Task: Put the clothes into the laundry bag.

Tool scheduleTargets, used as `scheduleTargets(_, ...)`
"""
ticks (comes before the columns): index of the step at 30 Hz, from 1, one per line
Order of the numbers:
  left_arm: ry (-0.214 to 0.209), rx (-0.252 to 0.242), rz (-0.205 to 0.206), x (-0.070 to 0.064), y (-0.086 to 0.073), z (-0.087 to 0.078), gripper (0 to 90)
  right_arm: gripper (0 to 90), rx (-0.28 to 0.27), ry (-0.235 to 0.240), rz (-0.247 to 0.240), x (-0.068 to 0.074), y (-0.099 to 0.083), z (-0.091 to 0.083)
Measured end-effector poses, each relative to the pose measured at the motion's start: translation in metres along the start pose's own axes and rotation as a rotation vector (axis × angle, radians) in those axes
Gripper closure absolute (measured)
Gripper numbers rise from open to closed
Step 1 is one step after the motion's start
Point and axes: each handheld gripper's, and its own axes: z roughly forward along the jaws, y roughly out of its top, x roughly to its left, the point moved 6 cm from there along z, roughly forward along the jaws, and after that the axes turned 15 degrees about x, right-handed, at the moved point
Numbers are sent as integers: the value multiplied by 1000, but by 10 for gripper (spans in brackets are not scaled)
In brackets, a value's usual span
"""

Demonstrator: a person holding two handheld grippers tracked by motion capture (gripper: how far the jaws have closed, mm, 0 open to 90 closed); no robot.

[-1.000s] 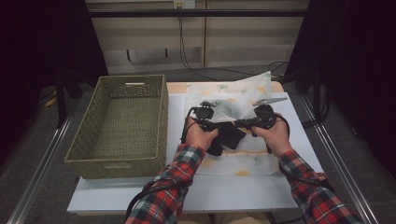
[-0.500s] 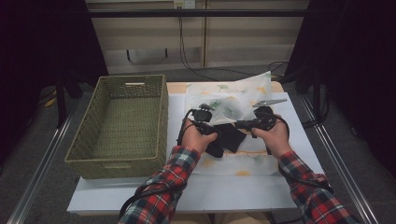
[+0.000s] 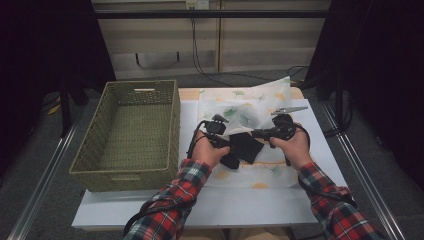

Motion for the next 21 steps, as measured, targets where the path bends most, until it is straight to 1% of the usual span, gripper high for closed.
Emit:
scheduleTargets(2,6,-2,-5,-1,0,2,649,897,-1,1,2,-1,0,0)
scheduleTargets(3,0,-7,-11,-1,1,3,655,897,-1,2,3,-1,0,-1)
scheduleTargets(4,-1,2,-1,-1,0,3,662,897,0,-1,3,-1,-1,0)
scheduleTargets(6,2,-4,-11,-1,1,4,677,897,1,-8,3,-3,-1,-1)
scheduleTargets(8,3,6,-1,-1,0,4,689,897,-1,-5,7,-3,-1,-1)
scheduleTargets(13,5,3,-8,-1,1,5,699,897,-8,2,10,-4,-1,-3)
scheduleTargets(14,7,5,-1,-1,1,5,700,897,-9,3,12,-4,-1,-2)
scheduleTargets(17,-1,3,-15,-1,1,6,710,897,-6,5,17,-3,-2,-2)
scheduleTargets(18,-1,7,-8,-1,0,6,711,897,-6,4,14,-3,-2,-2)
scheduleTargets(21,-3,3,-13,-2,0,6,722,897,-10,4,15,-3,-1,-3)
